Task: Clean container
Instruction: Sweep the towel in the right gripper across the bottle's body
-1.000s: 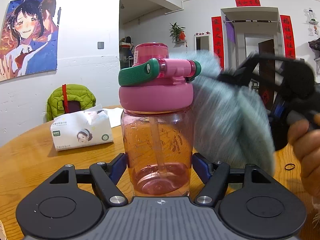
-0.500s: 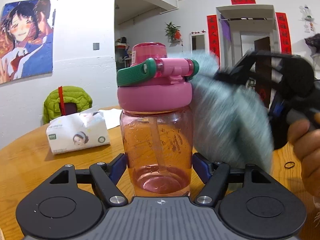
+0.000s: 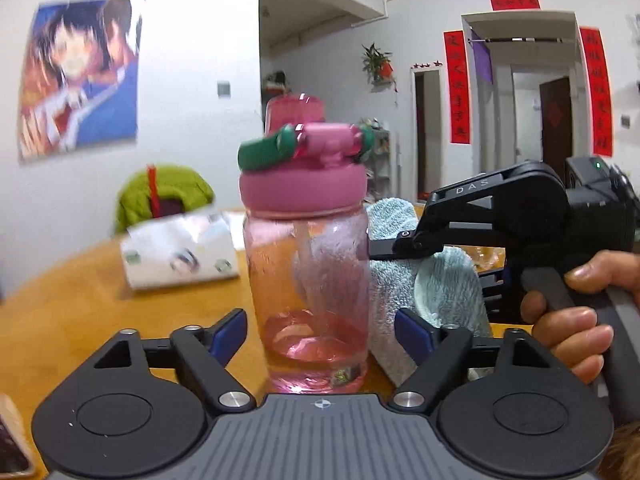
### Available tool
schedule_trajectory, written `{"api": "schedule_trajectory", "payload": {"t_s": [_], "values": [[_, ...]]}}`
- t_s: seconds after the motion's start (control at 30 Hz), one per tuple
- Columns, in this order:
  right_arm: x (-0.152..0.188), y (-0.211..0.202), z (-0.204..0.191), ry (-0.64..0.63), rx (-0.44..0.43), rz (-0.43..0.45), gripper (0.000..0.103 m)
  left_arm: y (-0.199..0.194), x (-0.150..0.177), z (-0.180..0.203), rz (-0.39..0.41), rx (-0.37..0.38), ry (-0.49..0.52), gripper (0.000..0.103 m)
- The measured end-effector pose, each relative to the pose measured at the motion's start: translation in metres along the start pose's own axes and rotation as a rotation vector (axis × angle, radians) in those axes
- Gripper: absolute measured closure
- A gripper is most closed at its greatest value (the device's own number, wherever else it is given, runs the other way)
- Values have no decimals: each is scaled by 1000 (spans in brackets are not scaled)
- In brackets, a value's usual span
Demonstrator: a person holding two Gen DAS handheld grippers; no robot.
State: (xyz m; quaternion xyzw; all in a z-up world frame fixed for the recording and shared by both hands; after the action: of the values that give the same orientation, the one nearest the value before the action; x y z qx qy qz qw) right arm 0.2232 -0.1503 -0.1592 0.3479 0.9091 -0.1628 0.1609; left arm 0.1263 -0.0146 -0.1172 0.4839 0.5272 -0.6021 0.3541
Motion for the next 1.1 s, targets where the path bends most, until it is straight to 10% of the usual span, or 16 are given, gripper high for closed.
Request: {"api": "schedule_trajectory", "payload": {"t_s": [0.63, 0.9, 1.1], "values": [[20, 3, 1, -30, 40, -95, 73, 19, -6, -20, -1, 65, -27, 38], [-6, -28, -31, 157, -434, 55, 73, 18, -6, -10, 0, 119, -7, 38], [14, 4, 11, 122, -41, -70, 74, 19, -5, -11, -1, 121, -5, 38]]}}
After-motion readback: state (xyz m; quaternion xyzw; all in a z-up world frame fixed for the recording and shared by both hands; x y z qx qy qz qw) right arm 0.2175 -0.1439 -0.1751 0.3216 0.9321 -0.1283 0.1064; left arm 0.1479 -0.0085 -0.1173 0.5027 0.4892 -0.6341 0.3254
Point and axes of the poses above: each gripper's, at about its wrist camera, not at the fingertips, and y roughly the way its jaws point, z to its right, x to its underside, the point moved 10 cm from there along y, roughly the way its jaws point, and after that the axes turned 4 degrees about -y, right-handed, at the moved point
